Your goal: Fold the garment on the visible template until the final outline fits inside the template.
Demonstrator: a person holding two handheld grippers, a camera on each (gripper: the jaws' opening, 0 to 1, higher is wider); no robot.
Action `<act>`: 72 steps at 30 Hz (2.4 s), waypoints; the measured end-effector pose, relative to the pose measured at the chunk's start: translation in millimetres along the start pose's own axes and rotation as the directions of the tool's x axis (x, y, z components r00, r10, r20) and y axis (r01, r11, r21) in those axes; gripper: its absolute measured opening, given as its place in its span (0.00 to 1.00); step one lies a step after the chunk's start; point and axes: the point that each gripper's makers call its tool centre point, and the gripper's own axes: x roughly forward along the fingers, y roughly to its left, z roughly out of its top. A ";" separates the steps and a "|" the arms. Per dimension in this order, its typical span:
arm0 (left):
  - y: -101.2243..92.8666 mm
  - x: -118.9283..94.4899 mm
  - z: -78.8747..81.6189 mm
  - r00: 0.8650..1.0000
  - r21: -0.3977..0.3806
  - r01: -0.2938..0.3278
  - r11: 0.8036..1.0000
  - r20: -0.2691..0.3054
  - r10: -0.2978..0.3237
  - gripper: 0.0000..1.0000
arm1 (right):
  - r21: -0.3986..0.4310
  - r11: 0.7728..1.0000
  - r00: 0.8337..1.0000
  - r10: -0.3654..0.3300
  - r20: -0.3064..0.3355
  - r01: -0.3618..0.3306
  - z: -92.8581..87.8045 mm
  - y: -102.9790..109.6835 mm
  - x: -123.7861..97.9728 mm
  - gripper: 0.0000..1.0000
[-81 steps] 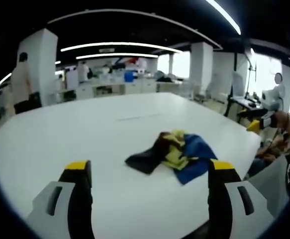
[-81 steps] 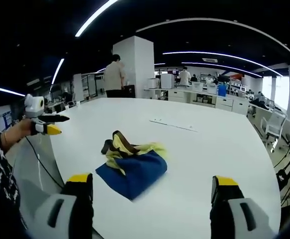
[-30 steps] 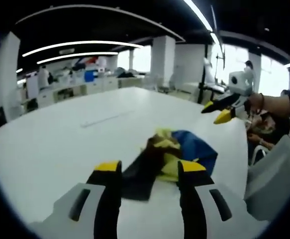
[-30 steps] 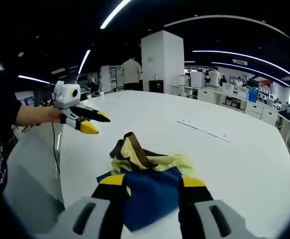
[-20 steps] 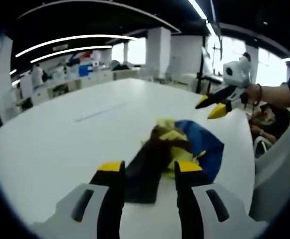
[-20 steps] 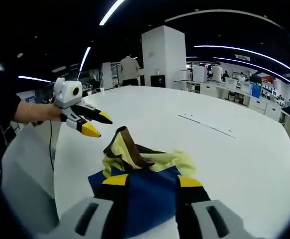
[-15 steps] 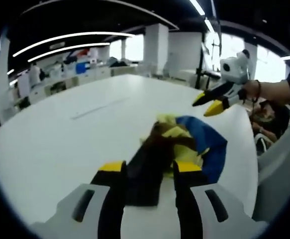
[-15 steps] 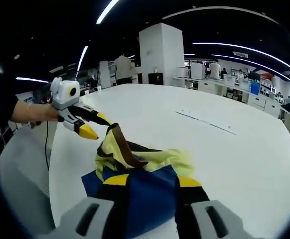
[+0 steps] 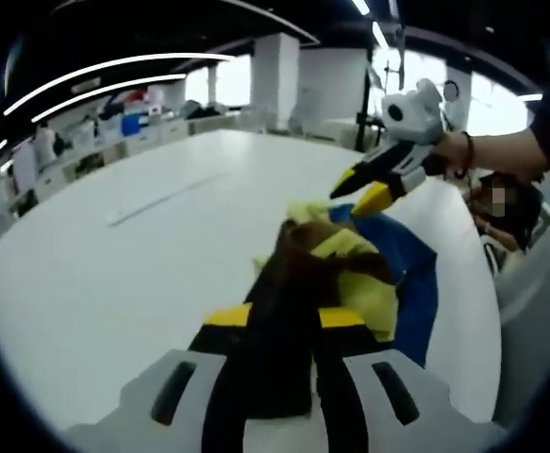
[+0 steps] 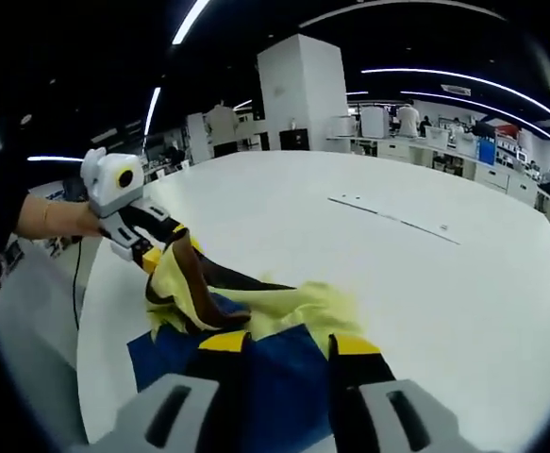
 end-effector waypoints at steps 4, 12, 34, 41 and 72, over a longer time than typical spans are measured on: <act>-1.1 5.2 0.2 1.000 -0.008 0.016 1.000 0.008 -0.016 0.15 | 0.003 1.000 1.000 0.005 -0.012 -0.005 -3.1 -1.6 7.2 0.25; 0.5 7.8 -0.8 1.000 -0.034 0.012 0.999 0.024 -0.012 0.00 | -0.012 1.000 1.000 -0.002 -0.007 0.002 -3.2 -4.2 12.2 0.10; 13.2 -25.9 17.4 0.991 -0.153 -0.066 0.986 0.103 0.082 0.00 | -0.002 0.992 0.992 -0.123 0.022 0.123 12.9 -23.5 -31.3 0.00; 16.4 -29.2 19.7 0.989 -0.166 -0.079 0.983 0.109 0.097 0.00 | 0.019 0.983 0.983 -0.182 0.018 0.182 11.6 -39.9 -47.2 0.00; 25.6 -32.7 2.4 0.990 -0.236 -0.116 0.965 0.054 0.132 0.00 | 0.148 0.933 0.945 -0.321 -0.061 0.327 -21.3 -79.6 -66.5 0.02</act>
